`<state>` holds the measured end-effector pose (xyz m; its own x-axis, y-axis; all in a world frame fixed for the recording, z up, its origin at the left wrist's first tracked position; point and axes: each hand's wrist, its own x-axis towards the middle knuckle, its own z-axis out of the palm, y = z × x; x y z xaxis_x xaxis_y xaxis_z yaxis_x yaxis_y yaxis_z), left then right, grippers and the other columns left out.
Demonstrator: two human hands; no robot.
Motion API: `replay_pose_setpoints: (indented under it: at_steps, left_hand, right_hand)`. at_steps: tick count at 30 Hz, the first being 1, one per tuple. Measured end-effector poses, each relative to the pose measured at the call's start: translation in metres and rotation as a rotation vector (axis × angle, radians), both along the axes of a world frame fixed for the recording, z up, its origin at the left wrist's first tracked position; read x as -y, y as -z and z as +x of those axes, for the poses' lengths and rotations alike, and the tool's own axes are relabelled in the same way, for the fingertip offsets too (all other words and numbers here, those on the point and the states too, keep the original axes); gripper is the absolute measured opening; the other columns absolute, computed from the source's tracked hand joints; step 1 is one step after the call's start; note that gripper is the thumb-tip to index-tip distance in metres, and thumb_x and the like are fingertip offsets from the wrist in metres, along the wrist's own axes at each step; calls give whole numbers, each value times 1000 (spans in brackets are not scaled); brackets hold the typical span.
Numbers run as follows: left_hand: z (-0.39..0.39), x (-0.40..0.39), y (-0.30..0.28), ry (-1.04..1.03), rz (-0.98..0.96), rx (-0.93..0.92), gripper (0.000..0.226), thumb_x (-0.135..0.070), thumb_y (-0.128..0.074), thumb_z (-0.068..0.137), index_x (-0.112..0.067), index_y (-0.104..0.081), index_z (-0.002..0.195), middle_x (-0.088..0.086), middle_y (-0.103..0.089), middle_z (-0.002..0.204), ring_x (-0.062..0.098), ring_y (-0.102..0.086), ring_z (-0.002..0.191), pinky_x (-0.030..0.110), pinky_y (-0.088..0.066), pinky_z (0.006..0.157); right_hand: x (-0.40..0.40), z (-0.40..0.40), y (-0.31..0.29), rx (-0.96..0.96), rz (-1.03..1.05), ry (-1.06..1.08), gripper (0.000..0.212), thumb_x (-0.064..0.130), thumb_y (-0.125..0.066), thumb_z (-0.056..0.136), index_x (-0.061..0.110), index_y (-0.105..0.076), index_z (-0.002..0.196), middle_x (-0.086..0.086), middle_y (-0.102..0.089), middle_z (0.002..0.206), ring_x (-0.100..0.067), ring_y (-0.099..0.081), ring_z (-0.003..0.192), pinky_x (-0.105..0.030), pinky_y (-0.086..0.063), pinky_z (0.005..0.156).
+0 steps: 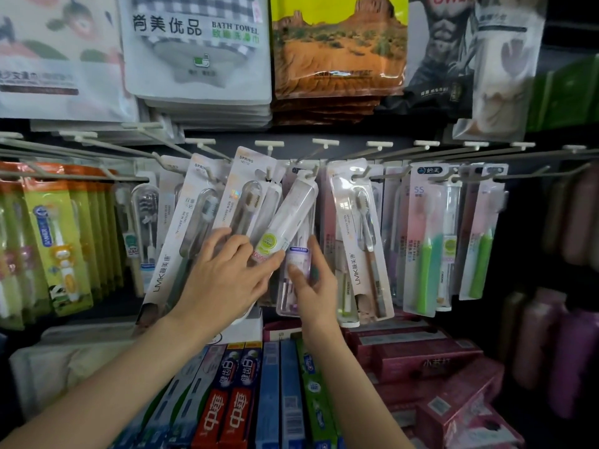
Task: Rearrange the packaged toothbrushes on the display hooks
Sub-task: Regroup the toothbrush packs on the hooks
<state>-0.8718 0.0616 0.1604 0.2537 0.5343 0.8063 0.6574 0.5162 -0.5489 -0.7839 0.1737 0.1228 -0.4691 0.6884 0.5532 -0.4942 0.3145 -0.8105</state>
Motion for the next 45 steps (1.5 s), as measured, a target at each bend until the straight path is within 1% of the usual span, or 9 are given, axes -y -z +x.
replay_pose_setpoints:
  at_steps: [4, 7, 12, 17, 22, 29, 33, 37, 45]
  left_hand:
    - [1, -1, 1, -9, -17, 18, 31, -26, -47, 86, -24, -63, 112, 6, -60, 76, 25, -53, 87, 43, -33, 93]
    - [2, -3, 2, -9, -29, 46, 32, -26, -46, 85, -22, -63, 112, 6, -62, 77, 26, -57, 86, 43, -33, 93]
    - [3, -1, 1, -2, -34, 47, 30, -25, -47, 84, -22, -63, 110, 6, -62, 77, 26, -57, 85, 43, -33, 93]
    - [4, -1, 1, -19, -53, 61, 31, -25, -45, 85, -22, -63, 110, 7, -62, 78, 26, -57, 86, 44, -33, 93]
    - [5, -1, 4, -17, -59, 86, 35, -27, -42, 85, -24, -61, 114, 5, -62, 78, 25, -58, 86, 43, -33, 93]
    - [1, 1, 4, -8, -51, 69, 35, -27, -42, 84, -26, -62, 114, 3, -61, 76, 23, -52, 86, 42, -34, 92]
    - [-1, 2, 2, -3, -53, 51, 34, -24, -44, 85, -24, -62, 113, 4, -59, 76, 24, -53, 86, 42, -34, 93]
    - [-1, 0, 5, 0, -45, 58, 33, -23, -44, 85, -24, -63, 111, 5, -59, 76, 25, -52, 86, 42, -33, 93]
    - [-1, 1, 2, -11, -55, 77, 35, -27, -42, 84, -25, -60, 114, 4, -61, 78, 24, -54, 88, 41, -32, 93]
  right_hand:
    - [-8, 14, -4, -2, -97, -185, 54, 11, -58, 90, 38, -43, 134, 16, -40, 140, -3, -37, 128, -26, -37, 104]
    - [-4, 15, -10, 48, 32, 0, 56, 3, -53, 92, 25, -36, 140, 21, -45, 124, 14, -43, 116, -6, -39, 92]
    - [-3, 14, -15, 193, 180, 305, 59, -1, -51, 90, 24, -35, 141, -8, -45, 128, -16, -53, 109, -14, -38, 92]
    - [-5, 19, -15, 208, 201, 298, 59, -3, -50, 90, 20, -34, 142, 5, -49, 121, 6, -45, 92, 9, -28, 72]
    - [4, 6, -7, -2, 38, 33, 55, 2, -55, 90, 29, -38, 135, 19, -44, 135, 11, -39, 122, -16, -34, 105]
    - [2, 1, -1, -98, -236, -276, 51, 3, -58, 88, 31, -48, 129, 11, -63, 119, 2, -61, 103, -21, -52, 83]
    - [-4, 13, -6, -20, -50, -36, 54, 2, -57, 89, 25, -42, 136, 17, -50, 130, -2, -48, 122, -23, -45, 99]
    - [-3, 14, -7, 92, 139, 255, 55, 0, -54, 90, 21, -39, 139, 16, -49, 97, -7, -41, 112, 0, -40, 75]
    - [7, 0, -4, -83, -134, -108, 54, 3, -58, 88, 37, -46, 129, 17, -48, 135, -1, -43, 125, -28, -39, 105]
